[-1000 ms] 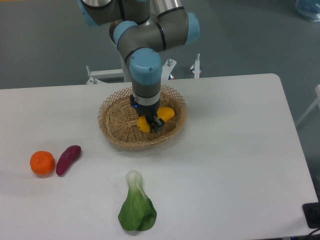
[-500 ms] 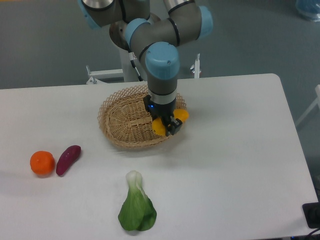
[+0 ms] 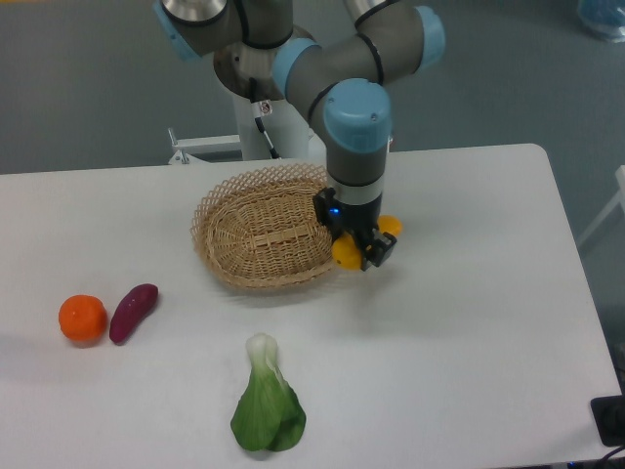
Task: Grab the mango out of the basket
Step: 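Lift the mango and carry it over the basket rim, then move the held mango away from the basket and hold it above the table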
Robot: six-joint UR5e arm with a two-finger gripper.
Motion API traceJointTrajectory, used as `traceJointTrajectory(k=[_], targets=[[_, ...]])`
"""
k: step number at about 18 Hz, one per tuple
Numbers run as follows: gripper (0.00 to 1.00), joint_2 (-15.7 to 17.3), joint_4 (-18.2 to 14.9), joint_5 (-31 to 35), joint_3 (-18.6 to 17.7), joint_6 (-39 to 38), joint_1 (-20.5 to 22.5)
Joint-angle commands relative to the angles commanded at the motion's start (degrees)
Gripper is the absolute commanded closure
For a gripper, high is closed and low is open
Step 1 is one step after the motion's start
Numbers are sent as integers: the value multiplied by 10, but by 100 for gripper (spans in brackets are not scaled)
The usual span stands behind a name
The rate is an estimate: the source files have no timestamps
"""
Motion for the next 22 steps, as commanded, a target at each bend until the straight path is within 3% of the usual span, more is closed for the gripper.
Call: traceJointTrajectory(k=[6,16,22], targets=[[52,-44,8,1,46,0,11],[50,-85,13,13,102,1,15],[50,-91,11,30,107,-1,15]])
